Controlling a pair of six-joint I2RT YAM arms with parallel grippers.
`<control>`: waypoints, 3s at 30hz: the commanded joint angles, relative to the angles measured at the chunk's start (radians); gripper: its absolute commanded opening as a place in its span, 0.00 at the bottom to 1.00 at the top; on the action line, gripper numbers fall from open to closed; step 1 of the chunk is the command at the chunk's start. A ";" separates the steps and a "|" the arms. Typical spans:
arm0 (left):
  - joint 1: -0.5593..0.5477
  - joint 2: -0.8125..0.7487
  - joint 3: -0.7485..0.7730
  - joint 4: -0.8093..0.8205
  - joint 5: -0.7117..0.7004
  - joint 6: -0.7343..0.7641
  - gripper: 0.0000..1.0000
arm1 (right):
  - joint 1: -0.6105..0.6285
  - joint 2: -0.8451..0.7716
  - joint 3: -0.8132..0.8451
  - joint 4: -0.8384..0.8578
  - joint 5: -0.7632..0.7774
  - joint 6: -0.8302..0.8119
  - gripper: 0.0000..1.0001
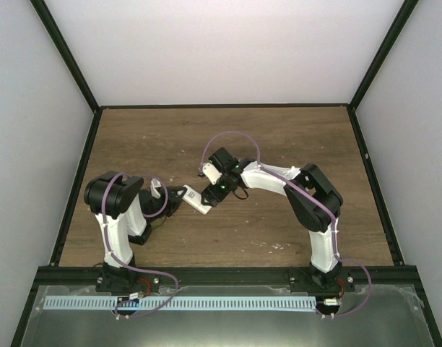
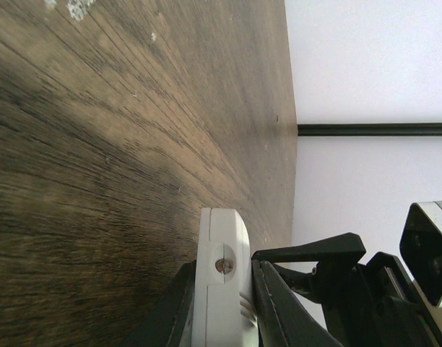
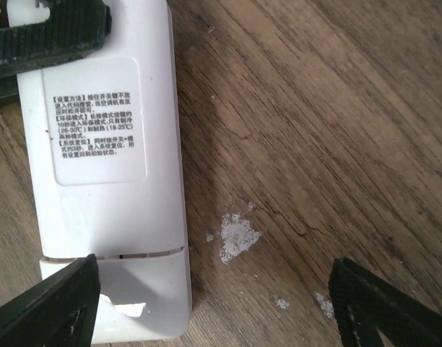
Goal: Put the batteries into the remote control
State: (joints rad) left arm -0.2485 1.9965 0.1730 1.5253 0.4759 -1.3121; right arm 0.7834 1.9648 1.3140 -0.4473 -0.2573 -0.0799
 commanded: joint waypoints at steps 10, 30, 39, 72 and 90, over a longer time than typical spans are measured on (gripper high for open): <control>0.012 0.031 -0.011 0.078 -0.010 0.046 0.00 | 0.012 -0.160 -0.024 -0.011 -0.084 0.146 0.72; 0.025 0.053 0.000 0.078 0.008 0.043 0.00 | 0.043 -0.084 -0.085 0.057 -0.072 0.074 0.64; 0.030 0.059 0.000 0.078 0.011 0.042 0.00 | 0.044 -0.062 -0.062 0.065 -0.051 0.074 0.53; 0.031 0.055 -0.009 0.077 0.007 0.044 0.00 | 0.054 0.054 -0.016 0.019 -0.064 0.081 0.38; 0.031 0.043 -0.011 0.078 0.015 0.049 0.00 | 0.054 -0.054 0.038 0.047 -0.030 0.126 0.62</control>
State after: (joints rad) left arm -0.2161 2.0121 0.1833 1.5341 0.5098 -1.3060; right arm 0.8246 1.9717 1.3087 -0.4126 -0.3286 0.0338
